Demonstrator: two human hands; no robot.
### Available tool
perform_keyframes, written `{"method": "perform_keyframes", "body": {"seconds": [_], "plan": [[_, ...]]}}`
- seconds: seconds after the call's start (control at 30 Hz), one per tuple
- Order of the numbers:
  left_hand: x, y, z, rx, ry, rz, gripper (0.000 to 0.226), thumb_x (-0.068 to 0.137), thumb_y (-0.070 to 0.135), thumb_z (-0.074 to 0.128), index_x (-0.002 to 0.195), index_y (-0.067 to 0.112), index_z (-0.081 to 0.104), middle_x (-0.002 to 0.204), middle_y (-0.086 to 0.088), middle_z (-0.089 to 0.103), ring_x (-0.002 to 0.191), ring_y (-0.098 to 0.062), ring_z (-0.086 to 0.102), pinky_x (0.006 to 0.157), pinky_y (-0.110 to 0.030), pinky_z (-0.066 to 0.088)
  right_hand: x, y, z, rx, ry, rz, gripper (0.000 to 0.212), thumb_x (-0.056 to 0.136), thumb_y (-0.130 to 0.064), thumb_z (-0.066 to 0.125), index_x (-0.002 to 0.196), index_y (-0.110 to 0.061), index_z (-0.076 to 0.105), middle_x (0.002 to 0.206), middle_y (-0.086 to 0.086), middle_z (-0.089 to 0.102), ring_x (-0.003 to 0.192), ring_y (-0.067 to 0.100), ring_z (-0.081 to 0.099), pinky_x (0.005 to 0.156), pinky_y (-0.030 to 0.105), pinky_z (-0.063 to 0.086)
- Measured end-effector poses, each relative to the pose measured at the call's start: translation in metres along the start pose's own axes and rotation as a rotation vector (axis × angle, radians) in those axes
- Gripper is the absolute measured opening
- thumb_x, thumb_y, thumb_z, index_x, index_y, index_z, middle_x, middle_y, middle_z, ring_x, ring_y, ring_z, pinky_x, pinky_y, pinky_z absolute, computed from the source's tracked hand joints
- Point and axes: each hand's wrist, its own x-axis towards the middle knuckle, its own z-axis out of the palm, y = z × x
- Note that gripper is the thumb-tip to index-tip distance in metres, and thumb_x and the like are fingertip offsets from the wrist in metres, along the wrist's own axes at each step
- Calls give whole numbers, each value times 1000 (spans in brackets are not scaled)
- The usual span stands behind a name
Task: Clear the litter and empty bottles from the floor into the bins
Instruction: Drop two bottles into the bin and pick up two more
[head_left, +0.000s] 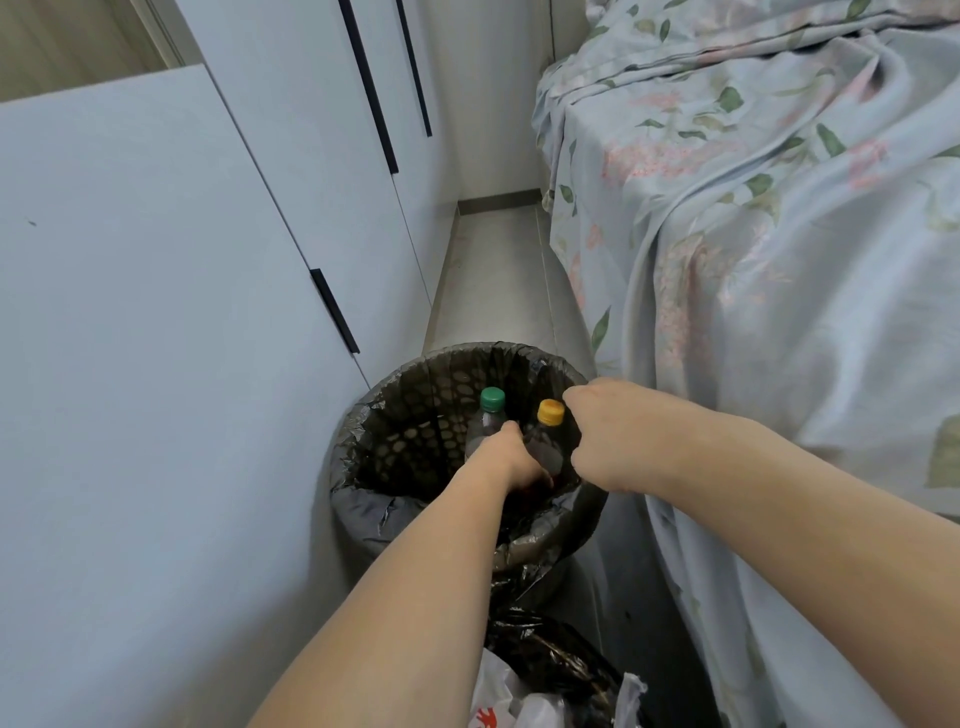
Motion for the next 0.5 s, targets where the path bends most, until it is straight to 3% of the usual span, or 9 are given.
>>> {"method": "perform_keyframes", "body": {"seconds": [0.07,0.17,0.33,0.4,0.5], "plan": [[0,-1,0,15,-4,0,78,81,34,71,145,14,31,132,-14,53,115,-31,54,93,-41,49,-1,-1,-1,-33,-27,9,17,92,-9,47,107,-8,55,103,8,53,84,18,47,59,22,38],[-1,-3,-1,27,-8,3,80,76,40,74,141,13,36,127,-12,55,112,-30,55,95,-43,50,-1,-1,-1,-50,-58,34,21,91,-7,46,109,-7,57,100,8,53,85,20,50,65,24,42],[-7,-6,-11,74,5,-1,73,72,38,82,130,8,49,119,-10,59,107,-27,58,87,-36,51,-1,-2,-1,-102,-75,33,25,93,-8,44,114,-5,58,108,10,59,86,19,52,53,18,33],[-16,-9,-19,109,18,1,68,74,38,80,128,7,52,117,-9,60,104,-26,58,84,-33,50,0,-3,1,-114,-67,32,25,93,-8,44,114,-4,58,113,11,60,88,20,53,53,19,34],[-43,-10,-38,149,91,62,58,84,35,71,131,7,51,123,-11,61,108,-26,59,83,-31,48,2,-2,2,-54,-9,28,20,89,-8,47,105,-6,59,104,10,61,84,21,55,55,23,39]]}}
